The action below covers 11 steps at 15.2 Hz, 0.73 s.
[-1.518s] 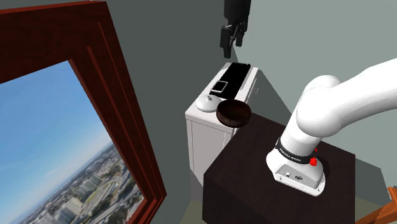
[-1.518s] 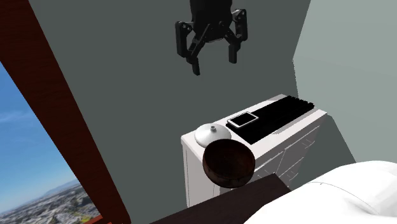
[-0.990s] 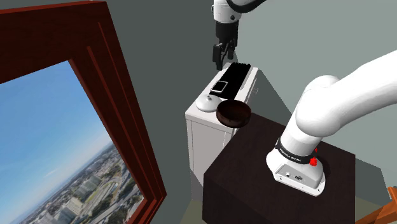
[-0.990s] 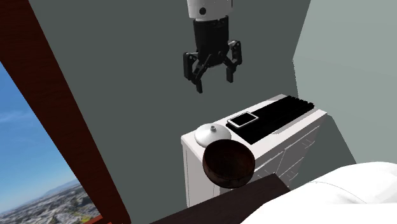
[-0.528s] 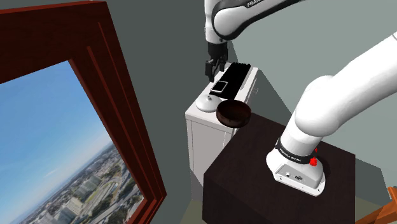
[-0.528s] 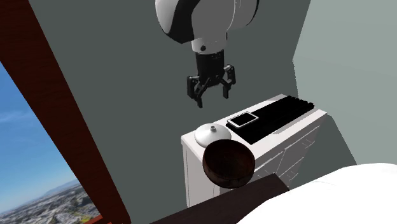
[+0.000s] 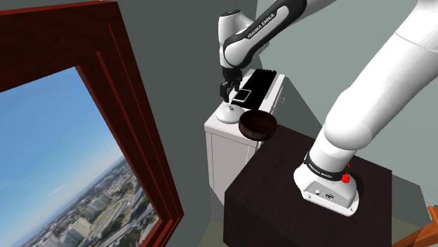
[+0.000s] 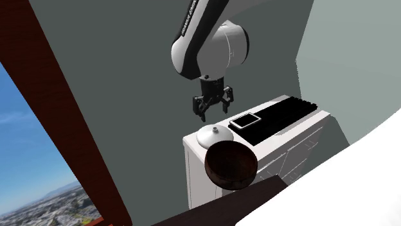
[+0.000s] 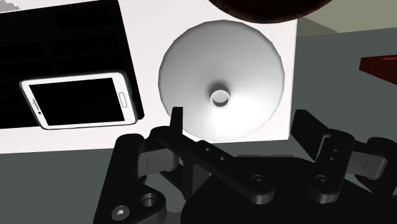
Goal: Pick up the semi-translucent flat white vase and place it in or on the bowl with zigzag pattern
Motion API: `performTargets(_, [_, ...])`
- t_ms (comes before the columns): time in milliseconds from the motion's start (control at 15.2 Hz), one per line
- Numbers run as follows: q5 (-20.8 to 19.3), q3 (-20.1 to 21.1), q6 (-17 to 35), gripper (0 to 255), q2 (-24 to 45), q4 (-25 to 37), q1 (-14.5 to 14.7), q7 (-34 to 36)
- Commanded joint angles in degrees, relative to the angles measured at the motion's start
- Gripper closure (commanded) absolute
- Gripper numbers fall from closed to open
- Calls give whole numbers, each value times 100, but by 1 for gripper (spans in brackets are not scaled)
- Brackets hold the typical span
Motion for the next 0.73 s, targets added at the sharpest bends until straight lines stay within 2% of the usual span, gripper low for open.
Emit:
performTargets(0, [-20, -40, 373, 0, 466, 105, -28, -11])
performTargets(462, [-117, -79, 966, 0, 929, -23, -77, 48])
performTargets(660, [-126, -83, 1015, 0, 970, -30, -80, 54])
